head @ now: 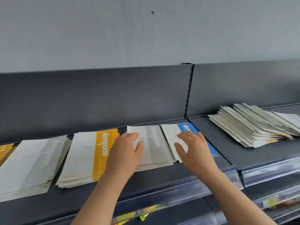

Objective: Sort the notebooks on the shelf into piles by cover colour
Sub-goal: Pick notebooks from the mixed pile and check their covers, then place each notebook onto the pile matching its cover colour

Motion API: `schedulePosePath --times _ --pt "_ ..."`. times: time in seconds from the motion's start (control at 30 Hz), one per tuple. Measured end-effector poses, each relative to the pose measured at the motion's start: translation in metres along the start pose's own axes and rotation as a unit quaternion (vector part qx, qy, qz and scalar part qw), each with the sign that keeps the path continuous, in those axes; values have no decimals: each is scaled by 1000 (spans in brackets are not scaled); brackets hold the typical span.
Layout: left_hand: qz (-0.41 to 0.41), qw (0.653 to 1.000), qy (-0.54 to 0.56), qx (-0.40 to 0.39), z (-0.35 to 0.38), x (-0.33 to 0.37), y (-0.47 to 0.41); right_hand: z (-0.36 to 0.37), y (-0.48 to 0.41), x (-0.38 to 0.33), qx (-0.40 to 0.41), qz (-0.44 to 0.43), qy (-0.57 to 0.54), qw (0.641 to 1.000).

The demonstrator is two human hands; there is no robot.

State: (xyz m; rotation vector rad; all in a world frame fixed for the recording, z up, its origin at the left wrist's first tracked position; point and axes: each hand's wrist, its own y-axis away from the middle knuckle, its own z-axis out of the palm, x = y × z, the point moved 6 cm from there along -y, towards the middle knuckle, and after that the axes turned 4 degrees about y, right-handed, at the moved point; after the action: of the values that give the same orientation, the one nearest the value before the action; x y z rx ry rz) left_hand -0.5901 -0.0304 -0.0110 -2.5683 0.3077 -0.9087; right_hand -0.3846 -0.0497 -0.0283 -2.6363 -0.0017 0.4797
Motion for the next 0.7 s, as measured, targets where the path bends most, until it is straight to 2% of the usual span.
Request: schedulePosePath --times 0.23,0.5,0.7 --pt "24 999 20 -14 69 79 -17 -37 -8 94 18 9 8 1000" --pt "20 997 68 -13 172 186 -41 -93 -33 232 43 -4 12 999" --pt "46 996 78 -24 240 272 -53 -133 -40 358 32 54 45 997"
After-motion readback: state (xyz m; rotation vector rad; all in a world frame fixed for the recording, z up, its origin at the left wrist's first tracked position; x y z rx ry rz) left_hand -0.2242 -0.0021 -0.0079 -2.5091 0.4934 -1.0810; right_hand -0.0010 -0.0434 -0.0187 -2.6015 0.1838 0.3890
